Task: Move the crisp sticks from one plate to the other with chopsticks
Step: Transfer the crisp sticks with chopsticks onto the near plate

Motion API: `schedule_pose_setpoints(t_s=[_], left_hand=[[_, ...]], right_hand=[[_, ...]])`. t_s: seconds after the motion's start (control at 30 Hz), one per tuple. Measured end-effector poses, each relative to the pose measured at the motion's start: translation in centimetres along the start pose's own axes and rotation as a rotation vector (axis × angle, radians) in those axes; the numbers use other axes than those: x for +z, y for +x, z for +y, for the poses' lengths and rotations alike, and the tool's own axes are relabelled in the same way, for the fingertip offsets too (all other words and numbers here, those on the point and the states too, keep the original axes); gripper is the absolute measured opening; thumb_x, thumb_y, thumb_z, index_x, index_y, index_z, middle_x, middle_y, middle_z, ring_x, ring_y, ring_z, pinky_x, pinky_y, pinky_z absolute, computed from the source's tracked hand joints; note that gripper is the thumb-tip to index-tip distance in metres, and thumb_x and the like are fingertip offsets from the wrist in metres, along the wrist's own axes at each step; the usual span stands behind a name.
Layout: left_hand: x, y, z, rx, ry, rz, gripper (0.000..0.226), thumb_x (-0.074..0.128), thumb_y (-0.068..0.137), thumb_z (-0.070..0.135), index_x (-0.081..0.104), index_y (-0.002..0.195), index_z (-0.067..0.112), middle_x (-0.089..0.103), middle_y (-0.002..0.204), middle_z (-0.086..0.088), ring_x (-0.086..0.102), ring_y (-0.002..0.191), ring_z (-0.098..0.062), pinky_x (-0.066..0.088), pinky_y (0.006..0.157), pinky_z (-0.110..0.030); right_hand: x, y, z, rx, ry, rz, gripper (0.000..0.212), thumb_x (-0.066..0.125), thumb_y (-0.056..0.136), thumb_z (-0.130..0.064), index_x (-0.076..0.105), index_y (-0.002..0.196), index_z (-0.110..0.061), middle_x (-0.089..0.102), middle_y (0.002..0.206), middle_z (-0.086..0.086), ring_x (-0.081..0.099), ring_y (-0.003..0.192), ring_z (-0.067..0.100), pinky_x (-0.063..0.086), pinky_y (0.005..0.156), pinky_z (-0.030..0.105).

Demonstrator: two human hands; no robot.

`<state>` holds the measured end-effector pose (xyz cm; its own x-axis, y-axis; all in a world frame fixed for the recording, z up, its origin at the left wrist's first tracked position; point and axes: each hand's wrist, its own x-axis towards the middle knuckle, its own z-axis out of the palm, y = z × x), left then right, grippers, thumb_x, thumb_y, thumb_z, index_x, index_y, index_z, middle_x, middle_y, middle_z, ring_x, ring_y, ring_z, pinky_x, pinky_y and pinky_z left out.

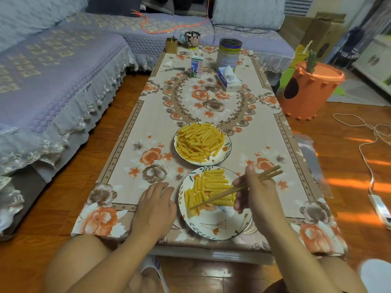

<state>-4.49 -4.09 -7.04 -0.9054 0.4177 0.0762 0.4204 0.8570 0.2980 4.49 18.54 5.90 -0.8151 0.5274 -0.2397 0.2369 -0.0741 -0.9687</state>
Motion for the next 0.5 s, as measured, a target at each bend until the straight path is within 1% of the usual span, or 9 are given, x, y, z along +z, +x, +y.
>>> schedule_pose_setpoints(t_s=[0.1, 0.2, 0.33, 0.43, 0.5], left_hand=[[0.1, 0.0, 0.0, -0.006, -0.009, -0.007, 0.05, 0.035, 0.092, 0.032, 0.065, 0.129, 0.017, 0.058, 0.137, -0.002, 0.049, 0.131, -0.024, 0.047, 0.107, -0.044], [0.1, 0.0, 0.0, -0.006, -0.01, -0.007, 0.049, 0.038, 0.092, 0.031, 0.065, 0.13, 0.017, 0.057, 0.138, -0.002, 0.048, 0.133, -0.024, 0.045, 0.108, -0.044], [0.0, 0.0, 0.0, -0.013, -0.012, -0.01, 0.047, 0.041, 0.092, 0.03, 0.064, 0.131, 0.017, 0.057, 0.139, -0.002, 0.048, 0.133, -0.024, 0.045, 0.108, -0.045], [0.0, 0.0, 0.0, -0.013, -0.017, -0.01, 0.046, 0.041, 0.092, 0.029, 0.064, 0.131, 0.017, 0.057, 0.14, -0.003, 0.048, 0.134, -0.024, 0.045, 0.108, -0.045], [0.0, 0.0, 0.0, -0.012, -0.014, -0.007, 0.046, 0.042, 0.092, 0.029, 0.065, 0.13, 0.017, 0.057, 0.139, -0.003, 0.048, 0.134, -0.025, 0.045, 0.108, -0.046]], right_hand=[[0.7, -0.6, 0.2, -0.021, -0.053, -0.027, 0.06, 0.041, 0.109, -0.04, 0.064, 0.083, 0.009, 0.05, 0.054, 0.015, 0.049, 0.037, 0.026, 0.039, 0.037, 0.028], [0.3, -1.0, -0.2, -0.073, -0.139, -0.042, 0.058, 0.041, 0.109, -0.039, 0.065, 0.08, 0.005, 0.05, 0.05, 0.012, 0.046, 0.037, 0.024, 0.036, 0.039, 0.027], [-1.0, -1.4, -0.8, -0.108, -0.265, -0.065, 0.06, 0.04, 0.108, -0.042, 0.068, 0.079, 0.002, 0.051, 0.048, 0.007, 0.046, 0.04, 0.021, 0.037, 0.042, 0.027], [-2.5, -1.5, -1.4, -0.126, -0.347, -0.035, 0.059, 0.041, 0.108, -0.042, 0.07, 0.076, -0.002, 0.052, 0.046, 0.004, 0.046, 0.039, 0.017, 0.037, 0.042, 0.025], [-3.5, -1.4, -1.8, -0.179, -0.426, -0.009, 0.058, 0.041, 0.107, -0.043, 0.071, 0.073, -0.008, 0.054, 0.046, 0.001, 0.048, 0.041, 0.012, 0.037, 0.047, 0.028]])
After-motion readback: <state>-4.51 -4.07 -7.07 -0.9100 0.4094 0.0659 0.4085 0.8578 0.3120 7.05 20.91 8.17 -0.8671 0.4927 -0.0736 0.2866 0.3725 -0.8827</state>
